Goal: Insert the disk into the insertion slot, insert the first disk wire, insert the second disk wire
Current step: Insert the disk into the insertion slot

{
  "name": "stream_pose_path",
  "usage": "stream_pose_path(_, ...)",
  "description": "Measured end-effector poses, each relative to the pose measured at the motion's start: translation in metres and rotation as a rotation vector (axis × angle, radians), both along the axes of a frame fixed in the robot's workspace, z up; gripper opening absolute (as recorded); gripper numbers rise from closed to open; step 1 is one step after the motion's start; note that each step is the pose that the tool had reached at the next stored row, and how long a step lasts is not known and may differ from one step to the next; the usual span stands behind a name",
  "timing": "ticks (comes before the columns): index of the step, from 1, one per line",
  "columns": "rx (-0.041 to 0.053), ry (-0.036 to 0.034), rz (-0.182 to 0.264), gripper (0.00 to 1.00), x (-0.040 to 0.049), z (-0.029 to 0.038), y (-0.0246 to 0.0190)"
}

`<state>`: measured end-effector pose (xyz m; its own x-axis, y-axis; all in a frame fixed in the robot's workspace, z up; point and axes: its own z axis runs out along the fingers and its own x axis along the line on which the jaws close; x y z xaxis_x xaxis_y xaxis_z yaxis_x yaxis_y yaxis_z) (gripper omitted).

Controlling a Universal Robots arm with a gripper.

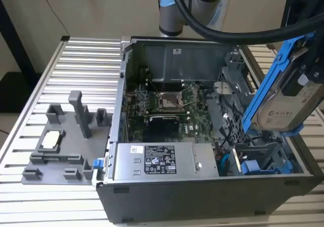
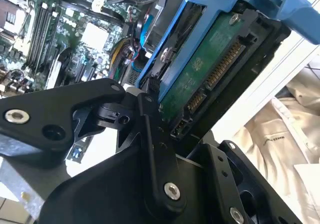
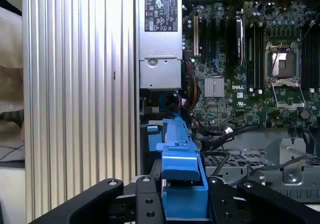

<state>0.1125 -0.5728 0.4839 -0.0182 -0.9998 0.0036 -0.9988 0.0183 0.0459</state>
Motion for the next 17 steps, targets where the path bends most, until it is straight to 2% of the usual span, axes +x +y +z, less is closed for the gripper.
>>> stream_pose_path(8, -0.0008, -0.0002, 0.0, 0.33, 0.0004, -0.0038, -0.0005)
stream_pose_path(17, -0.0007, -0.0002, 0.0, 0.33, 0.0048, -0.013, -0.0031)
